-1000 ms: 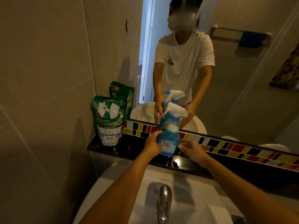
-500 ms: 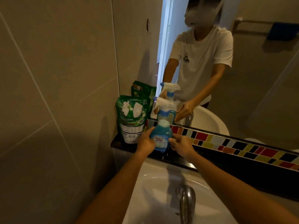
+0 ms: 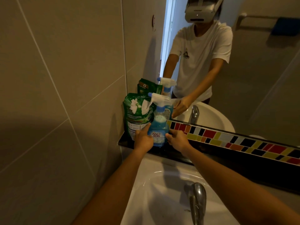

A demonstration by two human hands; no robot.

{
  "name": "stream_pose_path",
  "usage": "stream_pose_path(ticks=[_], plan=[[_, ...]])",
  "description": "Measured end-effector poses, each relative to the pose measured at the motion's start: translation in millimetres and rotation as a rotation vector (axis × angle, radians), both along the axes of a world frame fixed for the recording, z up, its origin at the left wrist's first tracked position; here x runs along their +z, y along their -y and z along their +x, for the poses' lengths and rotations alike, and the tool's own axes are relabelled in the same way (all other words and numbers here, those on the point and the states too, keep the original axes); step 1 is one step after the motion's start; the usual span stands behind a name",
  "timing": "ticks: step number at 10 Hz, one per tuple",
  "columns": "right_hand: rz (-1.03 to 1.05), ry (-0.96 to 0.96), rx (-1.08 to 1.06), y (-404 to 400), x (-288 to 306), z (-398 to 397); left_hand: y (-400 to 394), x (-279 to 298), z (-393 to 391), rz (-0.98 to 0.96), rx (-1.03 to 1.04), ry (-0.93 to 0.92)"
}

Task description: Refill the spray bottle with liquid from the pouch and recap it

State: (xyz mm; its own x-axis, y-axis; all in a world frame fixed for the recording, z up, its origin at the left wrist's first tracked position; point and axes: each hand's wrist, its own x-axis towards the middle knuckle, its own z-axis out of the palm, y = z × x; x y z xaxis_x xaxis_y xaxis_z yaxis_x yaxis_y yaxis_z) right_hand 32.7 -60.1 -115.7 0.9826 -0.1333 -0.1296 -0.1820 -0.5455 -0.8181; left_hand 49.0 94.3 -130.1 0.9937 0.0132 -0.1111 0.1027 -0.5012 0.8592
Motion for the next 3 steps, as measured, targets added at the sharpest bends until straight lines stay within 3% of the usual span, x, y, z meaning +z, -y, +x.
stream_pose_path(ticks=[3], plan=[[-0.019, -0.008, -0.112, 14.4, 2.6, -25.2, -0.9, -0.1, -13.1, -0.099, 0.124, 0.074]])
